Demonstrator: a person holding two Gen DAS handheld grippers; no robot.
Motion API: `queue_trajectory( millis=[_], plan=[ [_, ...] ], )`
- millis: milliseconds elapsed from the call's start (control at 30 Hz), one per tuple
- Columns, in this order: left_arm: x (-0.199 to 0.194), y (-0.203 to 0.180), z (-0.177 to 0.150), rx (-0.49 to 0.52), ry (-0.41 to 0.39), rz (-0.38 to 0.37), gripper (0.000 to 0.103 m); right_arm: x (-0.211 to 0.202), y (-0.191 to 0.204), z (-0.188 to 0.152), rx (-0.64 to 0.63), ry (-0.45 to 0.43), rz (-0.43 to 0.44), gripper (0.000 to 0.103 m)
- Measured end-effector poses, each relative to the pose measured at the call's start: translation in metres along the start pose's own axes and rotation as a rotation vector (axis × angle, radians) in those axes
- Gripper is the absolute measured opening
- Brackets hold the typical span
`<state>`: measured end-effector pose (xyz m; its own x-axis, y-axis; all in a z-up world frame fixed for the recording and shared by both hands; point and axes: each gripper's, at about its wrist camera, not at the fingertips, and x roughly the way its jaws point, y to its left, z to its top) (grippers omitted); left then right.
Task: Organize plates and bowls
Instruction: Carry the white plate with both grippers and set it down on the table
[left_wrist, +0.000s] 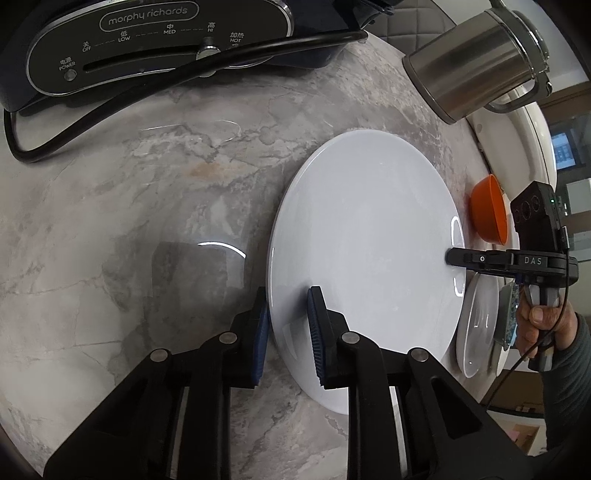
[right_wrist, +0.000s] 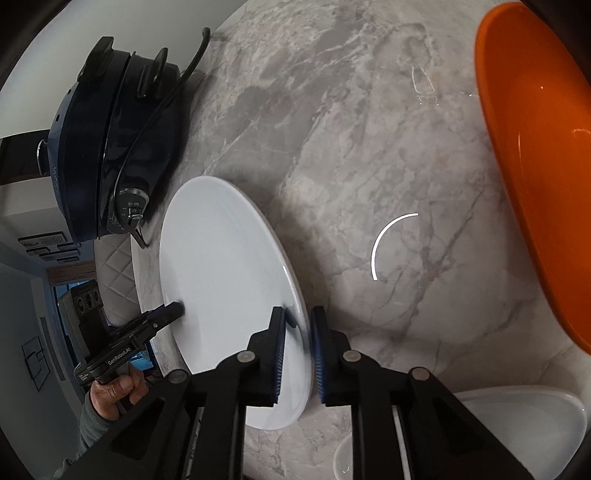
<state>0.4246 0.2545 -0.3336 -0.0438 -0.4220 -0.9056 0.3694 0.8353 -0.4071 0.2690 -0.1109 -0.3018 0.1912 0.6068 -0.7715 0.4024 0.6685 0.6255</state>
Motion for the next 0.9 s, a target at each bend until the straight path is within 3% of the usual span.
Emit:
queue_trajectory(
  millis=[333, 567, 900],
  plan=[
    [-0.003, -0.004, -0.004, 0.010, -0.009, 0.033, 0.019, 0.001, 0.012, -0.004, -0.031, -0.020, -0.042, 0.017],
    [-0.029, -0.011, -0.015, 0.023, -0.051, 0.042, 0.019, -0.003, 0.028, -0.012, -0.050, -0.047, -0.049, 0.017],
    [-0.086, -0.029, -0.074, 0.084, -0.097, 0.031, 0.019, -0.024, 0.067, -0.077, -0.086, -0.122, -0.042, 0.017]
  ],
)
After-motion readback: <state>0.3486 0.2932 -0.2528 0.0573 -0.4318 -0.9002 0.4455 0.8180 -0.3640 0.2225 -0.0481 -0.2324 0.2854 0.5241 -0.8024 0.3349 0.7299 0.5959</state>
